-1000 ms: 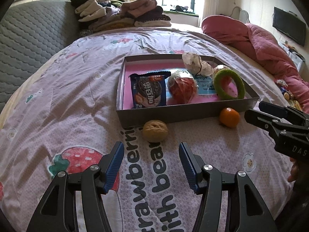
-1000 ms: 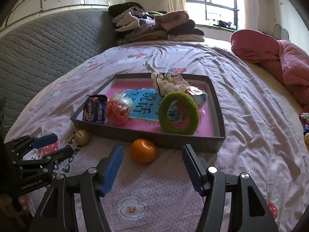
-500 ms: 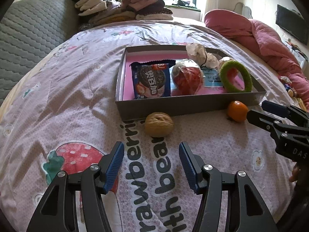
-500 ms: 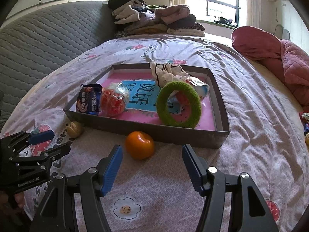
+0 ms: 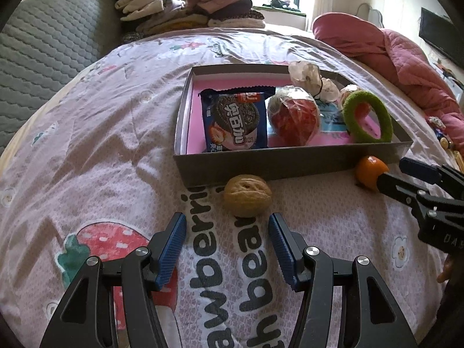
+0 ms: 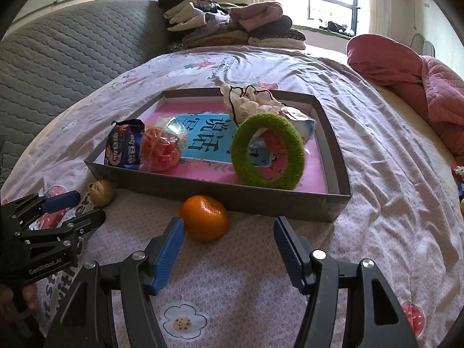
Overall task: Organize objects
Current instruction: 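Close the left tool on the walnut while the right tool grasps the orange, then carry the walnut into the tray with the left tool while the right tool carries the orange, then open the left tool to release the walnut in the tray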
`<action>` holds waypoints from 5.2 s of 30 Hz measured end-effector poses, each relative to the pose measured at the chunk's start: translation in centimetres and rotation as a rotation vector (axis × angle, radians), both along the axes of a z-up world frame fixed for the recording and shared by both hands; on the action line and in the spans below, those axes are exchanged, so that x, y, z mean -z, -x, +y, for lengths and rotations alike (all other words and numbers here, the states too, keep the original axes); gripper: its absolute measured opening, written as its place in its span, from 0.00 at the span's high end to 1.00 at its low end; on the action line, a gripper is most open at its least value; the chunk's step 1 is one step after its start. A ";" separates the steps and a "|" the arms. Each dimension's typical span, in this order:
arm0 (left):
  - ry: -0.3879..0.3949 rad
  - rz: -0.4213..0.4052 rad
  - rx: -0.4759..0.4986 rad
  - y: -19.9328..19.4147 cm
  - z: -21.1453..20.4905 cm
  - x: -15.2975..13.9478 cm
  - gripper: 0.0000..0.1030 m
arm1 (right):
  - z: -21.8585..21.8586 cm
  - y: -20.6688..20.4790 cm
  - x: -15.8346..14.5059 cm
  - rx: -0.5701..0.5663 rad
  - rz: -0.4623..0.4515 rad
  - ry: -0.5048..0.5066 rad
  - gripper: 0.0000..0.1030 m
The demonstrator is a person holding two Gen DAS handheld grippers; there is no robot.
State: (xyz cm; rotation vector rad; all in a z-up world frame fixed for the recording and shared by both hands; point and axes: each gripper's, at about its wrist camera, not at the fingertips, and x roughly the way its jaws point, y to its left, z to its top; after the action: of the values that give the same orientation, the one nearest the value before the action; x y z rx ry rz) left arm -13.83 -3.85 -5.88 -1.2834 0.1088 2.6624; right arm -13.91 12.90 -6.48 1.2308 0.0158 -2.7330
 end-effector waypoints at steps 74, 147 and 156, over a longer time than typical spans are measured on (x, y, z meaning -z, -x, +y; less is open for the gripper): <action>-0.066 0.233 0.084 1.1 3.5 -7.1 0.64 | 1.7 0.1 -6.5 0.013 0.220 0.010 0.63; -0.108 0.065 0.179 6.6 10.2 -1.4 0.63 | 4.1 5.6 0.2 0.106 0.027 -0.039 0.62; -0.104 0.065 0.173 6.6 10.0 -1.5 0.61 | 4.2 5.6 0.2 0.112 0.018 -0.041 0.58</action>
State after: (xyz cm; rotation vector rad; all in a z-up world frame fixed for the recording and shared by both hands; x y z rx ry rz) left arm -20.39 6.19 -4.35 -1.1038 0.0843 2.5274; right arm -19.47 17.09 -6.71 1.2536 0.0053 -2.8536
